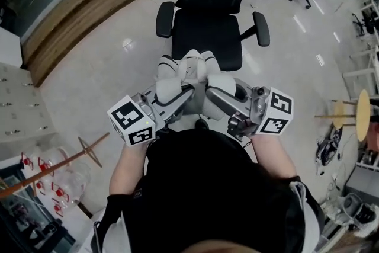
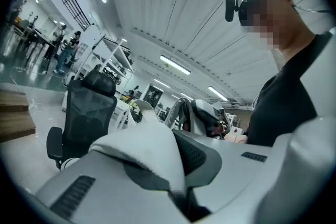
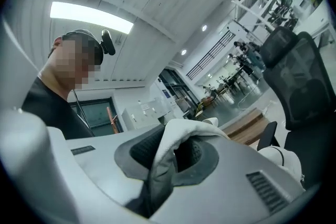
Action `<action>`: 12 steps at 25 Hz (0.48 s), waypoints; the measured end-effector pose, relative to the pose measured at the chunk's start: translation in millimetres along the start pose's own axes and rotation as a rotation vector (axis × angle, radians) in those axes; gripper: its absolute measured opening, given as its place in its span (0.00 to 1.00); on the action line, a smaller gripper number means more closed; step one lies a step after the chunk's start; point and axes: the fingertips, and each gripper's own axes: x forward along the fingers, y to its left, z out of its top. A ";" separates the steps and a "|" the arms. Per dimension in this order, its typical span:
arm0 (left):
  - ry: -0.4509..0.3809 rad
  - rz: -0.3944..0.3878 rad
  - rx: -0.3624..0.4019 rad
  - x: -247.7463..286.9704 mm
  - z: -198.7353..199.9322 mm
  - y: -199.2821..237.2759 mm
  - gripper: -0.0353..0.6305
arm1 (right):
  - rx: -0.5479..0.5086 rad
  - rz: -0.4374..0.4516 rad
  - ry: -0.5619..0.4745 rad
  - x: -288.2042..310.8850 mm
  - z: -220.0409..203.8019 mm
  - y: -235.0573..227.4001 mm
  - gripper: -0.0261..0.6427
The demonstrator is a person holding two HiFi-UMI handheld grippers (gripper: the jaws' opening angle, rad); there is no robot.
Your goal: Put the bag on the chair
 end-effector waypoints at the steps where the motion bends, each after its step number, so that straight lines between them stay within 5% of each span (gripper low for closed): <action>1: 0.018 -0.038 -0.003 -3.9 5.4 8.2 0.09 | -0.005 -0.034 -0.024 10.5 5.2 -4.6 0.13; 6: 0.109 -0.256 0.044 -29.9 31.5 22.5 0.09 | -0.045 -0.202 -0.177 48.1 26.8 -5.2 0.13; 12: 0.191 -0.396 0.108 -31.5 40.1 21.2 0.09 | -0.016 -0.314 -0.342 45.1 27.2 6.6 0.13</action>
